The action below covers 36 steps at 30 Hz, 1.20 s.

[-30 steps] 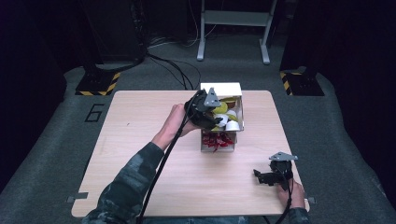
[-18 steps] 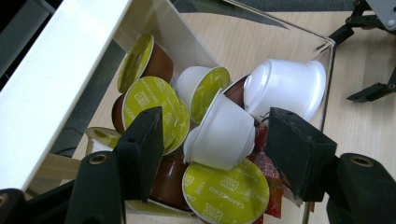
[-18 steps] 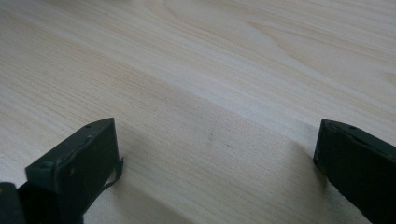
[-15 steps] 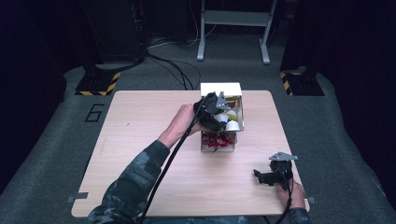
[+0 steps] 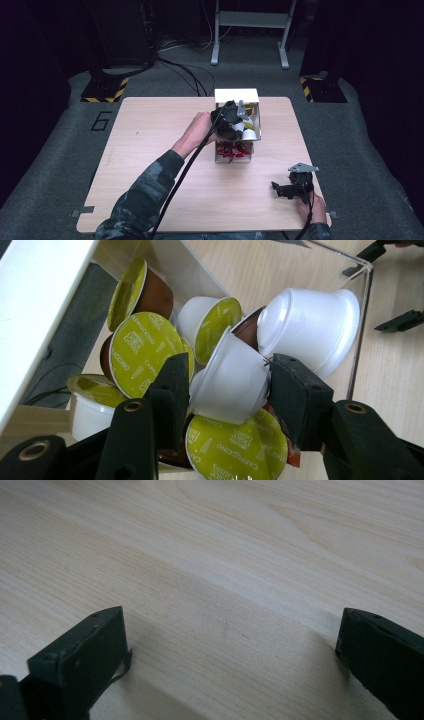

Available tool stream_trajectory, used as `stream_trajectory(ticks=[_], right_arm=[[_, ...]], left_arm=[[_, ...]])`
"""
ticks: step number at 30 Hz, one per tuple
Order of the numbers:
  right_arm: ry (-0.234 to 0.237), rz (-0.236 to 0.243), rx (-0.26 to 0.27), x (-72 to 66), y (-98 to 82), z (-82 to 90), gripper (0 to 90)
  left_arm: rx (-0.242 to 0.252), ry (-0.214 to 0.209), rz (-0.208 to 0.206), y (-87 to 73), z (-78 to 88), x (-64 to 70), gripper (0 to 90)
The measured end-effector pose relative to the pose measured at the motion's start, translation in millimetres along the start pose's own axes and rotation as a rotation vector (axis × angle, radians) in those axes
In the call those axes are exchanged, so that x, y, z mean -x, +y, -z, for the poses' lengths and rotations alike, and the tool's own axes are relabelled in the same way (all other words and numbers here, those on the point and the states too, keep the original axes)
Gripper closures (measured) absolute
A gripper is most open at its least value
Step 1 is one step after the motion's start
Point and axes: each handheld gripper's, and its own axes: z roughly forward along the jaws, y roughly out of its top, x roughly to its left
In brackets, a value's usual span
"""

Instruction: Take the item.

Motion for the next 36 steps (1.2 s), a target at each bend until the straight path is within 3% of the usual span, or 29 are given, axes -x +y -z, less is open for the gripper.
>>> stream_trajectory(ticks=[6,7,10,14,19,21,25,30,34,36], right_arm=[[0.001,0.002,0.0,0.2,-0.1,0.1,0.0],[0.001,0.001,0.0,0.1,0.0,0.0,0.0],[0.001,0.001,-0.001,0.1,0.0,0.1,0.0],[0.001,0.001,0.0,0.1,-0.1,0.0,0.0],[0.001,0.001,0.0,0.1,0.0,0.0,0.0],[0.001,0.001,0.0,0.1,0.0,0.0,0.0],[0.001,0.001,-0.001,0.1,0.0,0.1,0.0],[0.001,0.002,-0.001,0.2,-0.1,0.1,0.0],[0.001,0.0,0.0,0.1,0.0,0.0,0.0],[0.001,0.002,0.0,0.2,-0.1,0.1,0.0]], left_arm=[[0.005,-0.006,0.0,0.3,0.0,0.3,56.1],[0.018,-0.016,0.009,-0.3,1.1,-0.4,63.4],[0.016,-0.004,0.006,-1.8,0.9,-1.4,68.6],[-0.002,0.0,0.008,-2.1,-3.5,-0.6,62.8],[0.015,0.027,0.029,-0.9,0.9,-0.8,70.4],[-0.008,0.05,0.033,0.2,-0.3,0.6,68.8],[-0.035,0.081,0.041,3.4,-7.7,4.4,55.0],[-0.04,0.12,0.054,6.7,-12.8,7.2,53.1],[-0.079,0.152,0.036,7.7,-17.5,10.8,53.2],[-0.071,0.157,0.037,8.0,-18.1,12.4,55.8]])
